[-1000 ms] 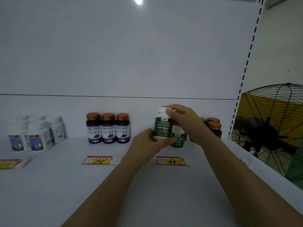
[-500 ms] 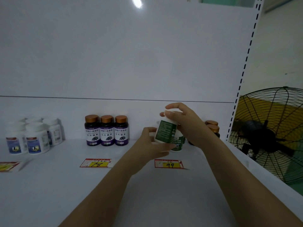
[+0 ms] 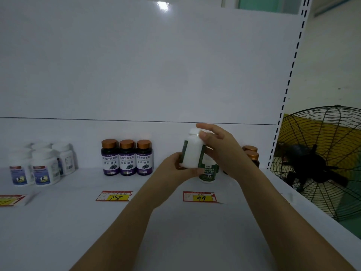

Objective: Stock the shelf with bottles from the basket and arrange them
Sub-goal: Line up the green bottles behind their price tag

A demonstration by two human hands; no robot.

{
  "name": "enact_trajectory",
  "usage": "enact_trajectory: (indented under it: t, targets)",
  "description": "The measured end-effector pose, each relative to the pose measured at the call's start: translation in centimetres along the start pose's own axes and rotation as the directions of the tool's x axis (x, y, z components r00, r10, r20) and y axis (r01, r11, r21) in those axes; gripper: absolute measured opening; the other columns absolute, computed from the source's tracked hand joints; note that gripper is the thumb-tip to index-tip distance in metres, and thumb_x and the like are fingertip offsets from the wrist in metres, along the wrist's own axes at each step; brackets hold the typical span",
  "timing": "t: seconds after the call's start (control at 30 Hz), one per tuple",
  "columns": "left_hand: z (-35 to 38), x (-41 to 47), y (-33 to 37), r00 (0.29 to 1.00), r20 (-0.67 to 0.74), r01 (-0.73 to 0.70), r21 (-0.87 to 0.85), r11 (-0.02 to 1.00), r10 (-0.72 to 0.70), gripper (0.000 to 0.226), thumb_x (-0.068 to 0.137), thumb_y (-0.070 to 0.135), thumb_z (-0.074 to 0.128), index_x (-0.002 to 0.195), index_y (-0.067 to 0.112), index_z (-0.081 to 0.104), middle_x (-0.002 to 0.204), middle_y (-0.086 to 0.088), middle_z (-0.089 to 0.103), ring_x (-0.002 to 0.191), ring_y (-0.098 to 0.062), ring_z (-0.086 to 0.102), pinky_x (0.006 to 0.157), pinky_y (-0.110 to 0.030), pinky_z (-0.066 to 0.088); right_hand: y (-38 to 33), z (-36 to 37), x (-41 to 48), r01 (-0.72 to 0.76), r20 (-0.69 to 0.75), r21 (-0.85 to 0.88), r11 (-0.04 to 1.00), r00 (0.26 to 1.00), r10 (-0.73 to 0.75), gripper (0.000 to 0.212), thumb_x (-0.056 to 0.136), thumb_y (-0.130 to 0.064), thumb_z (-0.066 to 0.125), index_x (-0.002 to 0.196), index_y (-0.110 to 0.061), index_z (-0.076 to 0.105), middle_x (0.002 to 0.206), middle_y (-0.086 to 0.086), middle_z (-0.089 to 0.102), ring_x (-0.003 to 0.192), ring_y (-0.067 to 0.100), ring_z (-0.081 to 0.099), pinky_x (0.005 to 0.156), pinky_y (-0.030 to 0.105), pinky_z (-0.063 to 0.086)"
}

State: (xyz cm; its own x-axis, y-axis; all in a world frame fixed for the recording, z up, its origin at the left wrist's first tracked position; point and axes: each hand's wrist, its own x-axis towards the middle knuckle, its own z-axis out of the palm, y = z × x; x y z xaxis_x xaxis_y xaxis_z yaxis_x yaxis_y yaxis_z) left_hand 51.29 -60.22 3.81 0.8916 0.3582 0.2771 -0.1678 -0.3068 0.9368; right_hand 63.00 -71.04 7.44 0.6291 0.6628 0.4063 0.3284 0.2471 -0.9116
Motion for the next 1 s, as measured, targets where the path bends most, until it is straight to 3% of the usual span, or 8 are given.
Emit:
enact_trajectory:
  t: [0.07,0.23,0.47,0.63,0.77,0.83,0.9,1.0]
  targets:
    - [-0.1,0.0,0.0,1.0,-0.008,-0.001,0.022,1.0,0.001,0.046,0.077,0.024,0.076,0.117,0.022,0.052,0.103,0.01,0.063,0.089,0.0,0.06,0.06,-0.005,0.048,0.0,0.3,-0.1,-0.012,0.038,0.011,1.0,0.999,0.011,0.022,0.097,-0.02,0.051,0.117,-0.026,0.058,0.122,0.005,0.059,0.111,0.02,0.06,0.094,0.033,0.052]
    - [0.0,0.2,-0.3,0.994,-0.111,0.02,0.054,0.998,-0.014,0.063,0.069,0.024,0.082,0.121,0.019,0.047,0.112,0.003,0.06,0.098,-0.01,0.06,0.077,-0.02,0.052,0.1,1.3,-0.2,0.002,-0.033,-0.143,0.99,0.999,-0.007,0.037,0.089,-0.036,0.062,0.122,-0.019,0.057,0.114,0.002,0.064,0.103,0.016,0.065,0.091,0.038,0.054]
    - [-0.4,-0.2,0.1,0.999,0.005,0.042,-0.006,0.999,-0.042,0.041,0.077,0.024,0.075,0.112,0.028,0.055,0.102,0.017,0.063,0.089,0.004,0.062,0.066,-0.011,0.049,0.1,0.3,-0.3,-0.037,0.093,0.128,0.991,0.995,0.025,0.03,0.099,-0.019,0.047,0.128,-0.018,0.053,0.124,0.009,0.059,0.112,0.025,0.06,0.092,0.035,0.053]
    - [0.1,0.1,-0.3,0.995,-0.086,0.052,0.04,0.998,-0.048,0.06,0.07,0.026,0.081,0.12,0.019,0.048,0.112,0.004,0.063,0.098,-0.009,0.063,0.077,-0.018,0.05,0.4,1.0,-0.2,-0.026,0.014,-0.063,0.998,1.0,0.027,0.036,0.091,-0.034,0.06,0.124,-0.02,0.057,0.112,0.005,0.065,0.104,0.02,0.065,0.092,0.041,0.054]
    - [-0.2,0.2,-0.2,0.995,-0.002,0.099,-0.13,0.987,-0.1,0.06,0.074,0.017,0.078,0.123,0.019,0.044,0.109,0.002,0.067,0.095,-0.009,0.066,0.07,-0.016,0.053,0.3,0.1,-0.2,-0.08,0.076,0.206,0.975,0.995,0.066,0.033,0.097,-0.019,0.051,0.13,-0.018,0.052,0.123,0.013,0.061,0.11,0.028,0.061,0.091,0.039,0.054]
    - [-0.2,0.2,-0.2,0.996,0.004,0.089,-0.106,0.99,-0.089,0.061,0.074,0.016,0.077,0.127,0.018,0.046,0.113,0.002,0.066,0.098,-0.01,0.066,0.076,-0.02,0.055,0.3,-0.1,-0.2,-0.103,0.126,0.261,0.96,0.989,0.072,0.032,0.099,-0.018,0.047,0.131,-0.017,0.051,0.125,0.014,0.061,0.114,0.031,0.059,0.096,0.042,0.051]
    - [0.0,0.3,-0.2,0.998,-0.037,0.054,-0.01,0.999,-0.054,0.061,0.072,0.019,0.079,0.126,0.018,0.05,0.115,0.002,0.065,0.099,-0.01,0.064,0.081,-0.022,0.053,0.5,0.2,-0.2,-0.116,0.157,0.187,0.975,0.984,0.087,0.034,0.098,-0.025,0.049,0.131,-0.018,0.05,0.125,0.011,0.062,0.115,0.029,0.059,0.098,0.042,0.049]
    - [0.2,0.3,-0.3,0.994,-0.106,0.02,0.068,0.997,-0.013,0.056,0.07,0.022,0.081,0.119,0.02,0.053,0.108,0.007,0.065,0.094,-0.006,0.063,0.071,-0.015,0.05,0.6,0.6,-0.2,-0.1,0.101,0.027,0.995,0.99,0.096,0.04,0.094,-0.033,0.056,0.131,-0.019,0.052,0.118,0.008,0.064,0.107,0.022,0.063,0.093,0.038,0.053]
